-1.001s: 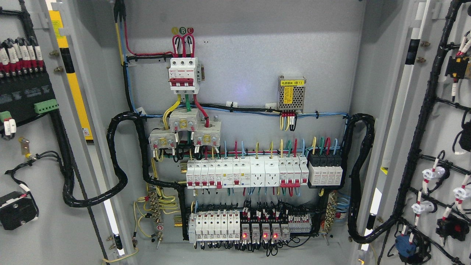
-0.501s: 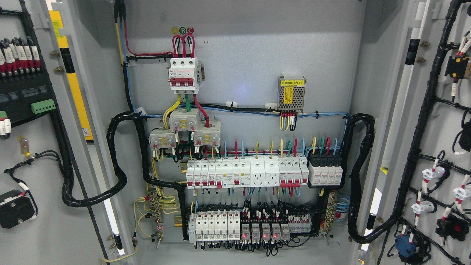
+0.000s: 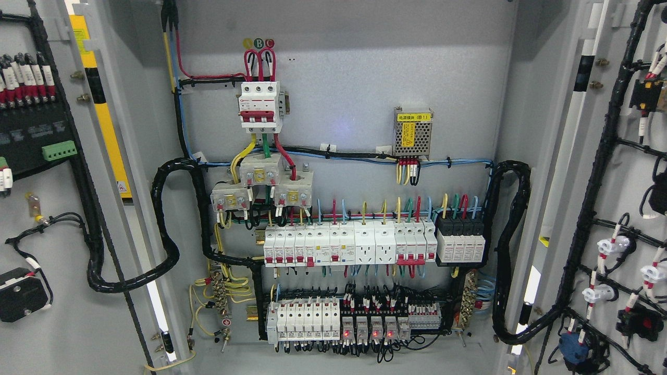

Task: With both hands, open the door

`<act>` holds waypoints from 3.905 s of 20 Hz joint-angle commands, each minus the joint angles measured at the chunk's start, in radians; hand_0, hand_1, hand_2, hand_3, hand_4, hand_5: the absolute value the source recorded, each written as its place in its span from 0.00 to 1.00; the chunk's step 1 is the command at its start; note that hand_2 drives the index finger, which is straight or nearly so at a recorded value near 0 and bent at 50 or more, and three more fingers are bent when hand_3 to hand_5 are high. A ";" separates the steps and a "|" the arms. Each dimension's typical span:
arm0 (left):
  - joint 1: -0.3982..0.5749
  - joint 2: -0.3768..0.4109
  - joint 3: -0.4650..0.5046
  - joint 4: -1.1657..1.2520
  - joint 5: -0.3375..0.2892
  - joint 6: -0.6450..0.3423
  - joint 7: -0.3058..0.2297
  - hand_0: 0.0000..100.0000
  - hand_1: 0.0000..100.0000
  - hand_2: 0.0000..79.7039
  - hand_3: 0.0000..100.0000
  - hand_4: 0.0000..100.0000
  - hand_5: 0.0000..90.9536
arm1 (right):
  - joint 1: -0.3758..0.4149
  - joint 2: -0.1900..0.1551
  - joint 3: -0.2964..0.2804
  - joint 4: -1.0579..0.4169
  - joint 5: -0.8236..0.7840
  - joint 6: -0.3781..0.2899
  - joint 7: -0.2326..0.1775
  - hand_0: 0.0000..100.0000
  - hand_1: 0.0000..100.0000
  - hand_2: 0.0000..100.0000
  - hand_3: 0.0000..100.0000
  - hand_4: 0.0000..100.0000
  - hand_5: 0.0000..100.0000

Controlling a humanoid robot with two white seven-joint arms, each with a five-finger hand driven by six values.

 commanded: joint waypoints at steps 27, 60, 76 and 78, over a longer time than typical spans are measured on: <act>0.080 -0.162 -0.315 -0.266 -0.234 -0.003 0.060 0.00 0.00 0.00 0.00 0.00 0.00 | -0.005 -0.048 0.522 0.253 0.173 0.013 -0.009 0.22 0.00 0.00 0.00 0.00 0.00; -0.258 -0.434 -0.631 1.618 -0.569 0.075 0.547 0.00 0.00 0.00 0.00 0.00 0.00 | -0.308 0.199 0.633 1.817 0.752 0.187 -0.353 0.22 0.00 0.00 0.00 0.00 0.00; -0.275 -0.441 -0.725 1.614 -0.706 0.104 0.544 0.00 0.00 0.00 0.00 0.00 0.00 | -0.322 0.187 0.613 1.903 0.799 0.366 -0.357 0.22 0.00 0.00 0.00 0.00 0.00; -0.275 -0.440 -0.723 1.614 -0.704 0.101 0.545 0.00 0.00 0.00 0.00 0.00 0.00 | -0.322 0.187 0.582 1.903 0.799 0.371 -0.356 0.22 0.00 0.00 0.00 0.00 0.00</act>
